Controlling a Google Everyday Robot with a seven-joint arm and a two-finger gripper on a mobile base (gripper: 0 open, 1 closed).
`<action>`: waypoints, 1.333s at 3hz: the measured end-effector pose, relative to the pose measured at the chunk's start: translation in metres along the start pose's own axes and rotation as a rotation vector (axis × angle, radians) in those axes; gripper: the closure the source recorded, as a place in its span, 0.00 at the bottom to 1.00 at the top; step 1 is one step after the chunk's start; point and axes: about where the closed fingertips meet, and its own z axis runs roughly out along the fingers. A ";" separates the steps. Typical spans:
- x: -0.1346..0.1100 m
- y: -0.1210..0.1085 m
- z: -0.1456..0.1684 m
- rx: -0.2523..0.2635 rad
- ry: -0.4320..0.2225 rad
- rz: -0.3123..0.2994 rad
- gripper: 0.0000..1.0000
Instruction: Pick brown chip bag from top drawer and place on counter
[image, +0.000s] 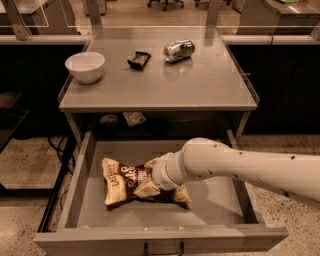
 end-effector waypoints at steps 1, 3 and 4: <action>0.000 0.000 0.000 0.000 0.000 0.000 0.65; 0.000 0.000 0.000 0.000 0.000 0.000 1.00; 0.000 0.000 0.000 0.000 0.000 0.000 1.00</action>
Offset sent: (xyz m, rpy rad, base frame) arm 0.0000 0.0000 0.0000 0.0000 0.0000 0.0000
